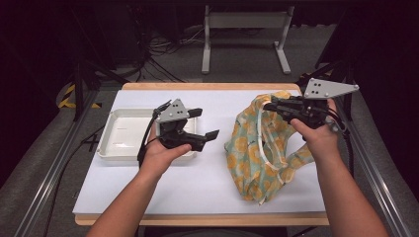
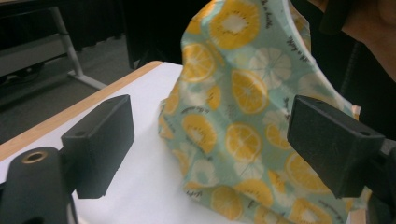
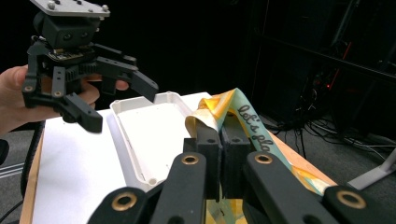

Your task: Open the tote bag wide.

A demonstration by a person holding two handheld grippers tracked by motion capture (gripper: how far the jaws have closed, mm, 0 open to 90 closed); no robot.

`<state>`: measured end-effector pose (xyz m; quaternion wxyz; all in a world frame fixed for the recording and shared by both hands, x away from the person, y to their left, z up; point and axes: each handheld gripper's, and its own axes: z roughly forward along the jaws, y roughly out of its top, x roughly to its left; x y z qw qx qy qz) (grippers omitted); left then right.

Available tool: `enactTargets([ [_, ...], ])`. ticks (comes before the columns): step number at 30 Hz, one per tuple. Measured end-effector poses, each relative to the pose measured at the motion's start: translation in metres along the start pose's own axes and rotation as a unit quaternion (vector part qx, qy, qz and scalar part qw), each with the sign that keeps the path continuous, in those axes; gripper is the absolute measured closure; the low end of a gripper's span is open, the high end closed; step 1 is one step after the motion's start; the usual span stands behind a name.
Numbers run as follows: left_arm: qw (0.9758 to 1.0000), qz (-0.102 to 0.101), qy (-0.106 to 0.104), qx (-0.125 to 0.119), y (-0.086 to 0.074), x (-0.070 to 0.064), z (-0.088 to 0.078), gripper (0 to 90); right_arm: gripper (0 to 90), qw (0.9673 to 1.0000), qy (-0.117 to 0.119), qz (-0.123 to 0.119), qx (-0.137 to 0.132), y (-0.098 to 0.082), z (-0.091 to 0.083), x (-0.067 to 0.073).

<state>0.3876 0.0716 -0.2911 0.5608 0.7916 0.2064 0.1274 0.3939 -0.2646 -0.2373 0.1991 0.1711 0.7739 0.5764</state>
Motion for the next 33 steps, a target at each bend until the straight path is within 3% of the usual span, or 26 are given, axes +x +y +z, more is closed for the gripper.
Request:
enactTargets([
  [3, 1.0, 0.003, -0.007, -0.001, 0.003, -0.003, 0.008, 11.8, 88.6, 1.0, 0.003, 0.0, -0.001, 0.001, 0.002, 0.001],
  [8, 0.9991, -0.011, -0.041, -0.007, 0.009, -0.01, 0.026, 5.8, 88.6, 1.0, 0.006, 0.0, -0.002, 0.001, 0.006, 0.003],
  [18, 0.997, -0.018, -0.071, -0.022, 0.02, -0.018, 0.05, 2.3, 88.6, 0.9999, 0.014, 0.001, -0.001, 0.0, 0.013, 0.005],
  [23, 0.997, -0.023, -0.072, -0.02, 0.021, -0.019, 0.06, 1.5, 88.7, 0.9998, 0.018, 0.001, -0.004, 0.0, 0.014, 0.006],
  [27, 0.9983, -0.029, -0.047, -0.019, 0.023, -0.019, 0.073, 1.5, 88.7, 0.9998, 0.022, 0.002, -0.004, 0.0, 0.017, 0.007],
  [31, 0.998, -0.034, -0.048, -0.023, 0.023, -0.018, 0.082, 3.6, 88.6, 0.9997, 0.024, 0.001, -0.004, -0.001, 0.018, 0.008],
  [33, 0.9984, -0.027, -0.046, -0.019, 0.024, -0.018, 0.087, 5.3, 88.5, 0.9997, 0.025, 0.001, -0.005, -0.001, 0.019, 0.009],
])
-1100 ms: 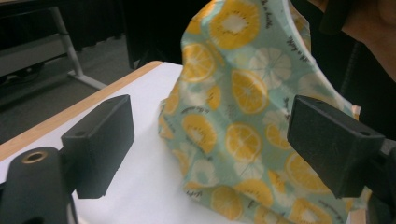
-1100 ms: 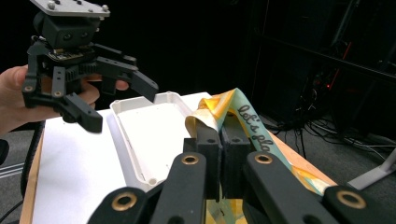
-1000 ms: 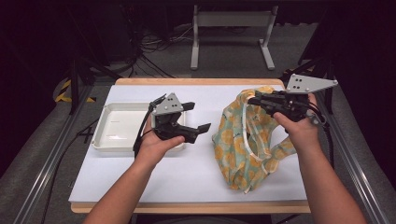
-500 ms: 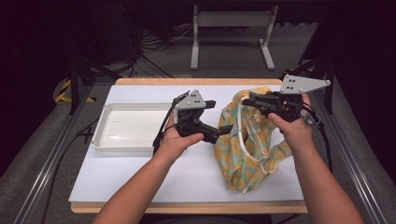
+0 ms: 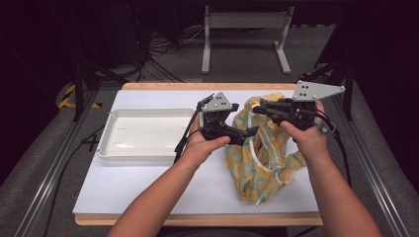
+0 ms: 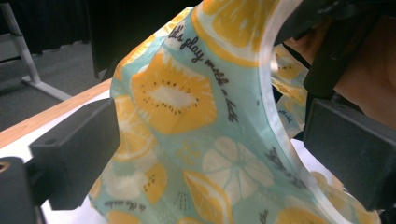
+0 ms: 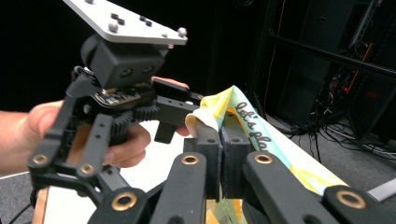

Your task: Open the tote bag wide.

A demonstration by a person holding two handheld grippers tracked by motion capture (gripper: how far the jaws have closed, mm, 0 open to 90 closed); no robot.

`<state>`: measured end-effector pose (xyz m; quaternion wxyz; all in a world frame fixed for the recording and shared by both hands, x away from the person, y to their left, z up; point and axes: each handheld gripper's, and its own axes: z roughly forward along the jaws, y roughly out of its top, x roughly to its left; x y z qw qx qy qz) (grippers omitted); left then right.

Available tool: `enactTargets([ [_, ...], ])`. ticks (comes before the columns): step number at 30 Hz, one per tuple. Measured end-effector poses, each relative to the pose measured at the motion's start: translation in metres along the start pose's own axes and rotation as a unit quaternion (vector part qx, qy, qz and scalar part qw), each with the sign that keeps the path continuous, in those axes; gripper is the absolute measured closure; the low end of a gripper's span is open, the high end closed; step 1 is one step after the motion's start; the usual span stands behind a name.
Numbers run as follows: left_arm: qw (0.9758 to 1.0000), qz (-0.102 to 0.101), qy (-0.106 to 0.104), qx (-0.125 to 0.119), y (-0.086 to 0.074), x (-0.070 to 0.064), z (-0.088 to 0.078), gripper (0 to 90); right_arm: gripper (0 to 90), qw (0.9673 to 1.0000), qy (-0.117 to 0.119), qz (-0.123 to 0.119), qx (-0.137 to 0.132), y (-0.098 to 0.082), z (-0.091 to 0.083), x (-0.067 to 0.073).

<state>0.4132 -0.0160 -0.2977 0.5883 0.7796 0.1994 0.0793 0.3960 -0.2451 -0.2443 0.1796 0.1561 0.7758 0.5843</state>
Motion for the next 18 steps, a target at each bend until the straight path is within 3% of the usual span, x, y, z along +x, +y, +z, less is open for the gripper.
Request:
enactTargets([
  [6, 0.9999, -0.012, 0.003, -0.004, 0.001, 0.004, 0.009, 7.3, 88.4, 1.0, 0.005, -0.002, 0.001, -0.001, 0.002, 0.001],
  [11, 0.9999, -0.008, 0.002, -0.007, 0.003, 0.005, 0.015, 9.2, 88.1, 1.0, 0.007, -0.004, -0.001, -0.001, 0.003, 0.002],
  [15, 1.0, -0.004, 0.006, -0.006, 0.003, 0.007, 0.018, 17.5, 87.9, 1.0, 0.006, -0.005, -0.002, -0.001, 0.003, 0.003],
  [18, 0.9993, 0.019, 0.03, 0.012, 0.001, 0.007, 0.019, 37.0, 87.3, 1.0, 0.005, -0.006, 0.001, -0.001, 0.004, 0.003],
])
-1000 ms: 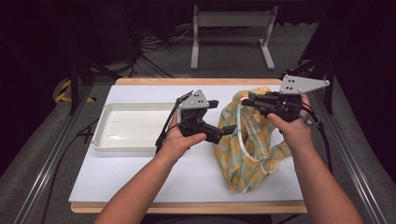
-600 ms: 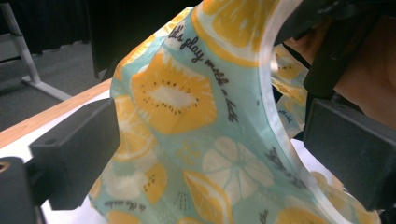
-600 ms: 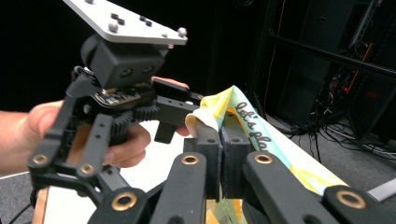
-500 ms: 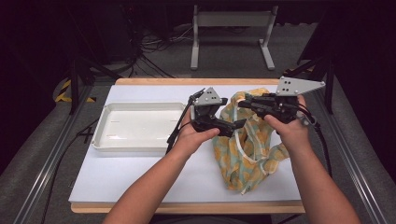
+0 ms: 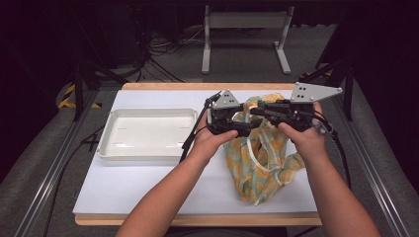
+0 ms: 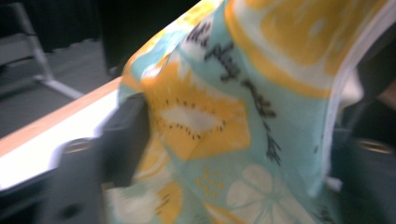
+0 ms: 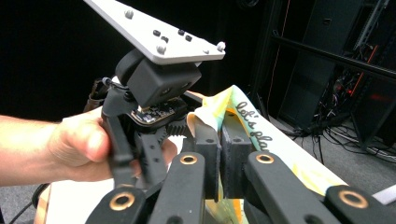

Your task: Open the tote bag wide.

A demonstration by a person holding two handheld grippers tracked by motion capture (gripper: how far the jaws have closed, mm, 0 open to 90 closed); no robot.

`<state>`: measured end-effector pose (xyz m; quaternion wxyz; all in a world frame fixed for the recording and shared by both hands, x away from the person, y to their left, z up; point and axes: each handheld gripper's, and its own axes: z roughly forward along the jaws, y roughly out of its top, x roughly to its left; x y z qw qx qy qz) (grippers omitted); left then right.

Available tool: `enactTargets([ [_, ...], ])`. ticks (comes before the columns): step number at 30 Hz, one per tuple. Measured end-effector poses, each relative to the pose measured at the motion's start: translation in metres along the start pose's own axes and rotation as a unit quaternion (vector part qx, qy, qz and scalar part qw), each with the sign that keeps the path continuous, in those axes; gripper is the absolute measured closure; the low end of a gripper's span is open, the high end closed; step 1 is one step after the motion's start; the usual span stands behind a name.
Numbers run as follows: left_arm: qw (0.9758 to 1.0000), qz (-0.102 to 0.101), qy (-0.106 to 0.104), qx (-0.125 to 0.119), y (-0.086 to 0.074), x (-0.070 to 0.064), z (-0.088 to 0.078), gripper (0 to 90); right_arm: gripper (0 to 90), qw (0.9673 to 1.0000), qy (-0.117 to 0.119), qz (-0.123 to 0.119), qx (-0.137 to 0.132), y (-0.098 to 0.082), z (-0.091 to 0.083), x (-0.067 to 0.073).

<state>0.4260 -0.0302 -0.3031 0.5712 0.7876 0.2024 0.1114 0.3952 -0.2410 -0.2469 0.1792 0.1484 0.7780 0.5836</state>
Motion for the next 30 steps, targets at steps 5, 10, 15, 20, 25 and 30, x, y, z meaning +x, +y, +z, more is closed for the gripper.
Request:
enactTargets([
  [5, 0.9997, 0.008, 0.024, -0.007, 0.001, -0.002, -0.004, 57.9, 86.6, 1.0, -0.004, -0.002, 0.003, -0.001, 0.0, 0.0],
  [10, 0.9998, 0.011, 0.019, -0.001, 0.002, -0.001, -0.005, 69.0, 85.8, 1.0, -0.007, -0.004, 0.003, -0.001, -0.001, 0.0],
  [15, 0.9996, 0.005, 0.025, -0.009, 0.003, 0.003, -0.01, 79.5, 79.1, 0.9998, -0.014, -0.007, 0.012, -0.003, -0.004, 0.001],
  [20, 0.9994, -0.003, 0.031, -0.012, 0.003, 0.008, -0.014, 80.8, 67.8, 0.9994, -0.021, -0.012, 0.023, -0.003, -0.015, 0.006],
  [25, 0.9993, -0.01, 0.033, -0.013, 0.002, 0.011, -0.016, 80.6, 57.3, 0.9989, -0.029, -0.019, 0.032, -0.005, -0.029, 0.014],
  [30, 0.9993, -0.012, 0.033, -0.013, 0.001, 0.013, -0.017, 80.4, 47.8, 0.9991, -0.042, -0.005, 0.007, -0.013, -0.048, 0.015],
])
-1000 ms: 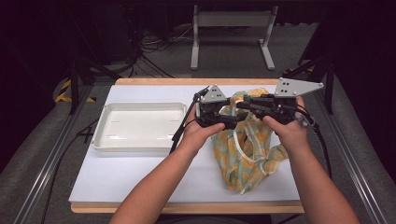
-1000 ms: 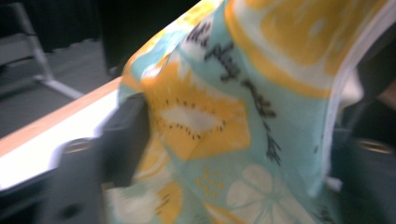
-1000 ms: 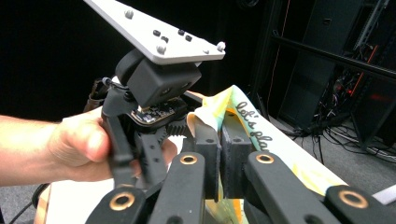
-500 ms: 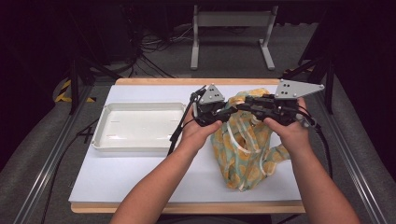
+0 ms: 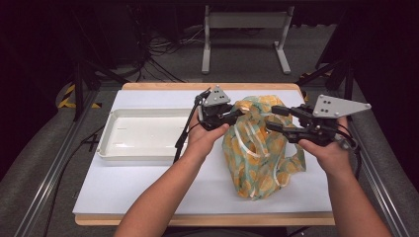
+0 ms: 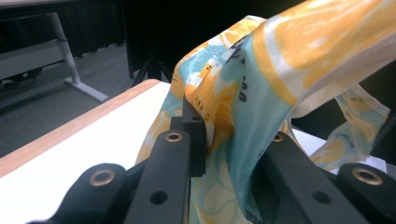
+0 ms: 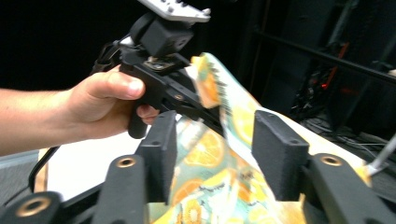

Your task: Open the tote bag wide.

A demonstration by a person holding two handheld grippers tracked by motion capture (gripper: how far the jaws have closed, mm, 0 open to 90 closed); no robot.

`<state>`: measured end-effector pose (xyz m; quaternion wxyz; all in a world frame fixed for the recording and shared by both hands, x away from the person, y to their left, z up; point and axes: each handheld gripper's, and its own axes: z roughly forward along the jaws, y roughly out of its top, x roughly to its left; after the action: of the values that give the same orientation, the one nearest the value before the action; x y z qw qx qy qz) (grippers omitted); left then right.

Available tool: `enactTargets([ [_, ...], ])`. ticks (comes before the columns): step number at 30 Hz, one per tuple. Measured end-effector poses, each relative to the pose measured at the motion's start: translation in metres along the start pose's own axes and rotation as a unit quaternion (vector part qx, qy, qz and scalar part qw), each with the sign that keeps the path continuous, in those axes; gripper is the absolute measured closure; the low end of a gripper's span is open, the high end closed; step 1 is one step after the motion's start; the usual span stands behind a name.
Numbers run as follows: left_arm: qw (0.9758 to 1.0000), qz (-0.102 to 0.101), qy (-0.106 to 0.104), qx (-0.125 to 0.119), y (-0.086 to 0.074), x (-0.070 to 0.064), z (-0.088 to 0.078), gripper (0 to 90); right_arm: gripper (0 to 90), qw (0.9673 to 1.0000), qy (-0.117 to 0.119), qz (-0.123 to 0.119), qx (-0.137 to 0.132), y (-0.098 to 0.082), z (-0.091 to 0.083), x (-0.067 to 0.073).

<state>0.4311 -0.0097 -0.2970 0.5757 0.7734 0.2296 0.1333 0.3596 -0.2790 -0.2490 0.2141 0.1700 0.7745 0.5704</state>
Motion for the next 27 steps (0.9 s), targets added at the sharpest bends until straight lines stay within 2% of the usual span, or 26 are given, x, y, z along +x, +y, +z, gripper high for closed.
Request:
enactTargets([
  [1, 1.0, -0.003, -0.001, 0.0, 0.0, 0.001, 0.0, 80.3, 40.6, 0.9997, -0.011, 0.021, -0.008, -0.006, -0.011, -0.004],
  [2, 1.0, -0.003, -0.001, 0.0, 0.0, 0.001, 0.0, 80.2, 40.6, 0.9997, -0.011, 0.021, -0.008, -0.006, -0.011, -0.004],
  [4, 1.0, -0.005, -0.001, -0.002, 0.0, 0.002, -0.001, 80.2, 34.1, 0.999, -0.016, 0.041, -0.012, -0.012, -0.019, -0.009],
  [7, 1.0, -0.005, 0.0, 0.0, 0.0, 0.003, -0.001, 79.9, 31.6, 0.9979, -0.032, 0.056, -0.006, -0.025, -0.03, -0.015],
  [11, 1.0, -0.005, -0.001, 0.001, 0.0, 0.003, -0.001, 79.6, 31.4, 0.9967, -0.041, 0.07, 0.011, -0.043, -0.036, -0.02],
  [16, 1.0, -0.006, -0.003, 0.0, 0.0, 0.004, -0.002, 78.8, 29.4, 0.9939, -0.051, 0.091, 0.035, -0.064, -0.034, -0.028],
  [21, 1.0, -0.005, -0.005, 0.001, 0.0, 0.004, -0.003, 78.5, 28.6, 0.9914, -0.053, 0.112, 0.041, -0.078, -0.031, -0.034],
  [24, 1.0, 0.001, -0.005, 0.002, 0.0, 0.004, -0.003, 78.2, 27.0, 0.9884, -0.057, 0.12, 0.074, -0.085, -0.024, -0.039],
  [26, 1.0, 0.001, -0.006, 0.001, 0.0, 0.004, -0.003, 78.1, 27.3, 0.9893, -0.054, 0.122, 0.059, -0.09, -0.019, -0.039],
  [27, 1.0, -0.001, -0.007, 0.001, 0.0, 0.003, -0.003, 78.0, 28.3, 0.989, -0.052, 0.124, 0.061, -0.092, -0.018, -0.039],
])
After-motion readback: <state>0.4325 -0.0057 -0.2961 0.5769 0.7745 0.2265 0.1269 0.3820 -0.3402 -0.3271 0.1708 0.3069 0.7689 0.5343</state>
